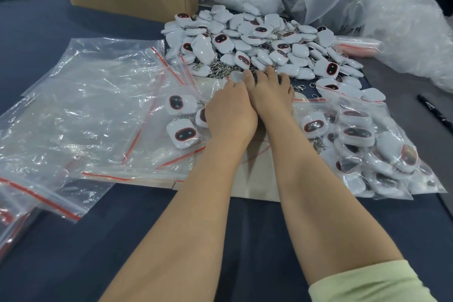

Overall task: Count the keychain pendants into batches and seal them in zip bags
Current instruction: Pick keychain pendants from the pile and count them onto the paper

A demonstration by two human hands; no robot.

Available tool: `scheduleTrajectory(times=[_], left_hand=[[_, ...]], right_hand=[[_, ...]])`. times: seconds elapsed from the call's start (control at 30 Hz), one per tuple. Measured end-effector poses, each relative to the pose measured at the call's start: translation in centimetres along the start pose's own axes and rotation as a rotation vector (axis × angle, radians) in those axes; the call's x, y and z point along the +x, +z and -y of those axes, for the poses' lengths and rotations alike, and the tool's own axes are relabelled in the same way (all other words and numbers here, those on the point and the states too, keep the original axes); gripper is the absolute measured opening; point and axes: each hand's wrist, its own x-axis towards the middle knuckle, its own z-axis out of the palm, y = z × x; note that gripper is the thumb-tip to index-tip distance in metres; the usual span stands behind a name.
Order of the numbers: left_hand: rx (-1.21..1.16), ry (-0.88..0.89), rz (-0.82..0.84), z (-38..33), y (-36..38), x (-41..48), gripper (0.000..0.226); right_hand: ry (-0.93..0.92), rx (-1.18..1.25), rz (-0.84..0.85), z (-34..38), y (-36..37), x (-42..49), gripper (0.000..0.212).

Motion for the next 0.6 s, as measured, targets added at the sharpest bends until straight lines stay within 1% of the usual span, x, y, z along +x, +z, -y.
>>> scheduleTrajectory(times=[0.13, 0.23, 0.27, 0.37, 0.43, 0.5, 0.6], left_hand=[[-0.004, 0.012, -0.003, -0.1, 0.0, 0.0, 0.023], [-0.01, 0.012, -0.004, -0.1, 0.0, 0.0, 0.024], [-0.012, 0.015, -0.001, -0.1, 0.1, 0.0, 0.024], [-0.026, 0.02, 0.009, -0.1, 0.1, -0.1, 0.027], [-0.036, 0.012, 0.008, -0.1, 0.1, 0.0, 0.026], [-0.037, 0.008, 0.009, -0.1, -0.1, 0.0, 0.026], [-0.02, 0.013, 0.012, -0.2, -0.2, -0.1, 0.027]], right_hand=[[-0.012, 0.085, -0.098, 0.0, -0.3, -0.1, 0.055], [-0.085, 0.142, -0.189, -0.1, -0.6, 0.0, 0.049], [-0.093, 0.209, -0.227, -0.2, -0.7, 0.1, 0.047], [-0.023, 0.48, -0.339, -0.2, -0.9, -0.3, 0.035], [0.032, 0.498, -0.389, -0.3, -1.0, -0.4, 0.023], [0.037, 0.44, -0.347, -0.3, -1.1, -0.5, 0.023], [-0.036, 0.255, -0.164, -0.3, -0.9, -0.5, 0.034]])
